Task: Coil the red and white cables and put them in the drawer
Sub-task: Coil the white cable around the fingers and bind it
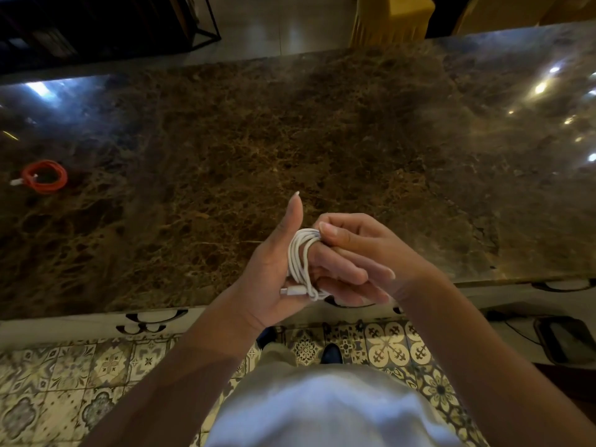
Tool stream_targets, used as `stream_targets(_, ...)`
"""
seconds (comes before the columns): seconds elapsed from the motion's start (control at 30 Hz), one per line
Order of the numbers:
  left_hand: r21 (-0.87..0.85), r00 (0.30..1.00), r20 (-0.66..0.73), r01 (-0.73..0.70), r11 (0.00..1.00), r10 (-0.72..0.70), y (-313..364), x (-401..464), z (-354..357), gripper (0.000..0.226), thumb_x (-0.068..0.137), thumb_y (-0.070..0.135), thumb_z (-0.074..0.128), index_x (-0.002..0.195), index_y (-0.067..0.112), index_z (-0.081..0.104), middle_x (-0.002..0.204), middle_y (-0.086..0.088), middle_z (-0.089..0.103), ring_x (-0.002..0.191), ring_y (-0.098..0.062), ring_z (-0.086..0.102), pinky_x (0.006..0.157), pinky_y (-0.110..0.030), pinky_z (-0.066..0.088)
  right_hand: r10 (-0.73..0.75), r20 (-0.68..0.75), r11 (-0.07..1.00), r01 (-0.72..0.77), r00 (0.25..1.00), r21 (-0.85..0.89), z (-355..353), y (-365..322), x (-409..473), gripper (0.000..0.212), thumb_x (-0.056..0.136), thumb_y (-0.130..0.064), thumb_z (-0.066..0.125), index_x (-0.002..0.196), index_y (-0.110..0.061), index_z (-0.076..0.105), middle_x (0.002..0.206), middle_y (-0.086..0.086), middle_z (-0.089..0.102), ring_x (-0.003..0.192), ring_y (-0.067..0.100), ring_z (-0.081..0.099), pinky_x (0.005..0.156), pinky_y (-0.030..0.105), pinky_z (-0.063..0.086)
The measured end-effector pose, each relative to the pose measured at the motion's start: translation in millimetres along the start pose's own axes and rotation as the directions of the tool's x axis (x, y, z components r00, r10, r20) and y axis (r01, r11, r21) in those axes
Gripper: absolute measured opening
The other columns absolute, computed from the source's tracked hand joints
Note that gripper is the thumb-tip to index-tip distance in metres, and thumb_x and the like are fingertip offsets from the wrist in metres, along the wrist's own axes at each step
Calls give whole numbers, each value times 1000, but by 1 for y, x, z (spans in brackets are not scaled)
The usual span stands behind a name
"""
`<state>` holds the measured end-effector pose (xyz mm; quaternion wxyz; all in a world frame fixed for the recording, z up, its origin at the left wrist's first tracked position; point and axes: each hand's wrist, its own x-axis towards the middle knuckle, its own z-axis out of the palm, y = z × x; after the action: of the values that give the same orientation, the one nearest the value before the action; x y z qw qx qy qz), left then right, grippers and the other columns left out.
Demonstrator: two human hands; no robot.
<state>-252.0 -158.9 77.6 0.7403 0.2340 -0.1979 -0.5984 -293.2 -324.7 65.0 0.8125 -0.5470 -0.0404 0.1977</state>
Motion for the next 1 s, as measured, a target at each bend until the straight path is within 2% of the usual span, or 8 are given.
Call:
stream_targets(0.1, 47, 1000, 4, -7, 999, 6, 5, 1, -1, 88, 96, 71, 44, 96, -10, 79, 115, -27, 75, 101, -38, 77, 83, -34, 65, -43, -14, 998, 44, 999, 55, 3, -5, -4, 26, 103, -23, 51, 93, 0, 59, 62, 14, 63, 43, 23, 60, 44, 23, 49)
stream_targets(0.17, 92, 1000, -7, 9, 996, -9, 8, 0, -2, 89, 94, 75, 44, 92, -6, 81, 110, -24, 77, 97, -35, 79, 80, -32, 66, -75, -17, 997, 75, 997, 25, 4, -9, -6, 24, 102, -21, 54, 93, 1, 60, 62, 8, 68, 47, 13, 65, 52, 23, 53)
stream_targets(0.3, 141, 999, -5, 46, 989, -46, 6, -10, 0, 92, 95, 76, 37, 90, -3, 82, 106, -20, 79, 97, -32, 79, 83, -34, 65, -93, -35, 994, 91, 995, -61, 8, -8, -8, 32, 96, -26, 63, 96, 6, 62, 77, 23, 62, 62, 26, 62, 61, 26, 53)
stream_targets(0.47, 150, 986, -163, 51, 987, -26, -2, -24, 3, 89, 96, 74, 40, 73, -2, 80, 89, -19, 80, 84, -31, 79, 78, -33, 64, -79, -105, 991, 67, 991, -115, 17, 4, -10, 34, 98, -22, 65, 91, 10, 59, 72, 16, 61, 62, 21, 59, 60, 24, 49)
stream_targets(0.6, 252, 920, -385, 23, 967, 78, -2, -23, 8, 84, 93, 75, 47, 53, 5, 71, 71, -18, 76, 70, -32, 78, 72, -37, 63, -102, -71, 994, 99, 992, -47, 26, 5, -4, 34, 103, -14, 55, 92, 17, 49, 50, 7, 62, 38, 15, 58, 46, 31, 46)
stream_targets(0.77, 267, 858, -496, 3, 964, 135, 2, -21, 13, 84, 96, 68, 44, 43, 6, 64, 58, -17, 69, 58, -30, 74, 62, -29, 61, -133, -94, 991, 132, 987, -16, 29, 1, 1, 28, 103, -8, 53, 90, 15, 48, 50, 16, 58, 35, 18, 57, 45, 27, 49)
stream_targets(0.87, 398, 762, -592, -6, 917, 262, -7, -20, 15, 80, 92, 65, 48, 35, 10, 54, 51, -33, 56, 56, -36, 70, 64, -35, 59, -159, -112, 986, 163, 981, 27, 31, 0, 1, 27, 102, -7, 55, 89, 16, 47, 49, 14, 58, 32, 17, 52, 41, 25, 46)
stream_targets(1.0, 450, 735, -604, -6, 893, 309, -7, -22, 10, 82, 91, 70, 59, 35, 10, 52, 54, -46, 44, 57, -50, 62, 64, -37, 54, -191, -146, 981, 192, 971, -4, 35, -3, 0, 30, 99, -9, 58, 88, 16, 46, 49, 14, 60, 31, 18, 50, 39, 26, 45)
